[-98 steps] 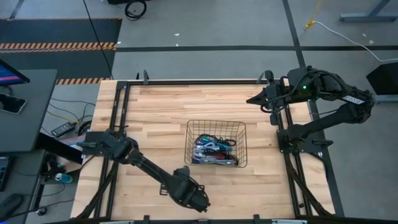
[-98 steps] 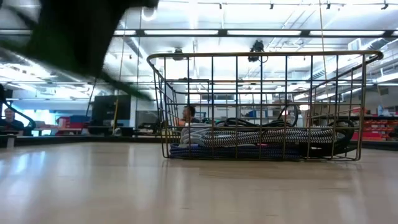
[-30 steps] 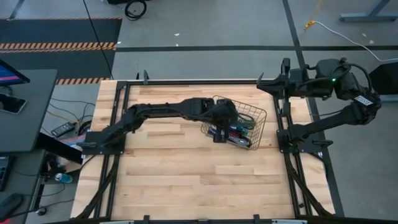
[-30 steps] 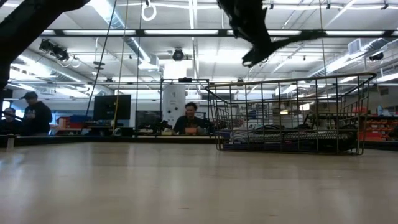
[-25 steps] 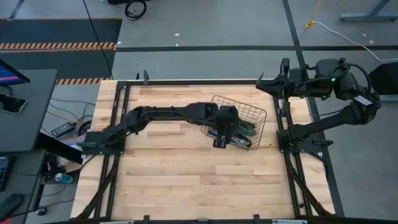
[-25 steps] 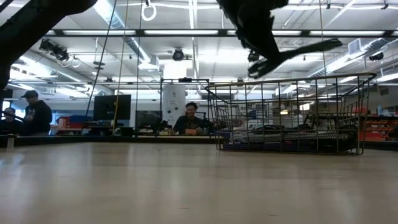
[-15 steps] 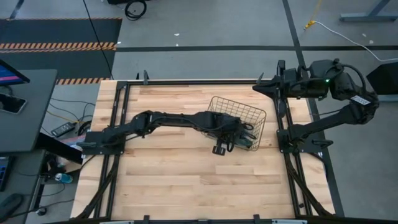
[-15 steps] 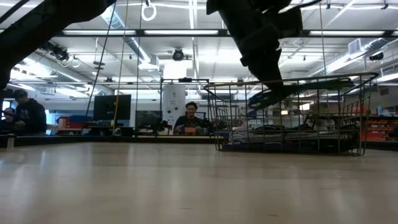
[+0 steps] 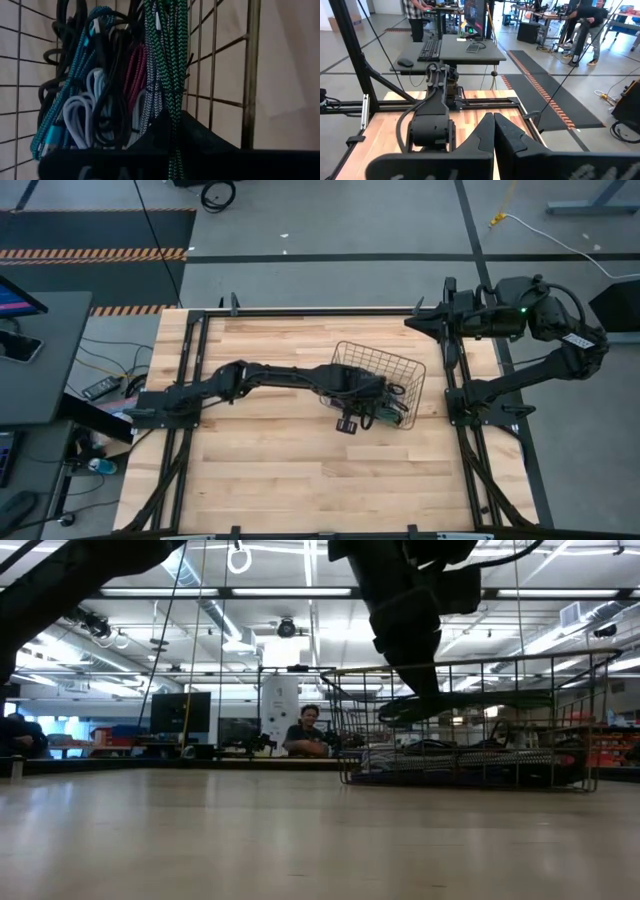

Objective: Pick and place USB-C Cables
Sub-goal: Put the black green charger cable into the wire basket, then adjust the wire basket

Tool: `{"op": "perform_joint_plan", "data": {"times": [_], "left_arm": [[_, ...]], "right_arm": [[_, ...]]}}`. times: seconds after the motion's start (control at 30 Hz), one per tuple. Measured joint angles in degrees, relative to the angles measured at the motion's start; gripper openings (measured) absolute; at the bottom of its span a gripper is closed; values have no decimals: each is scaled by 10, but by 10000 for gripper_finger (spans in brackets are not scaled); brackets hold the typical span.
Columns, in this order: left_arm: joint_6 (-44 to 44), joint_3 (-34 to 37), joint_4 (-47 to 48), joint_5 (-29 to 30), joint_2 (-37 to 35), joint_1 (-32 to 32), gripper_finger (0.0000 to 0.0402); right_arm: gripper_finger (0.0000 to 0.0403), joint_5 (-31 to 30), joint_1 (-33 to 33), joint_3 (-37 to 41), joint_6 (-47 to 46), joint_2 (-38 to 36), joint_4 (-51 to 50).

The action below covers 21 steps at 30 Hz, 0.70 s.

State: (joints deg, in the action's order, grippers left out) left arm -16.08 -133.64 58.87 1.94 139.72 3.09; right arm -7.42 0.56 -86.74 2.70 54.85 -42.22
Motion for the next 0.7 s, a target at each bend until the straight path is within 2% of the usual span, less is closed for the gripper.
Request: {"op": "perform_joint_plan", "data": {"times": [0.3,0.53,0.7], "left_arm": [[52,0,-4,41,0,-2,22],[75,0,-12,60,0,-10,86],[114,0,-19,73,-2,-15,108]], "right_arm": [[4,0,0,0,7,0,-16],[4,2,0,0,17,0,-17],[4,2,0,0,24,-1,-17]]}}
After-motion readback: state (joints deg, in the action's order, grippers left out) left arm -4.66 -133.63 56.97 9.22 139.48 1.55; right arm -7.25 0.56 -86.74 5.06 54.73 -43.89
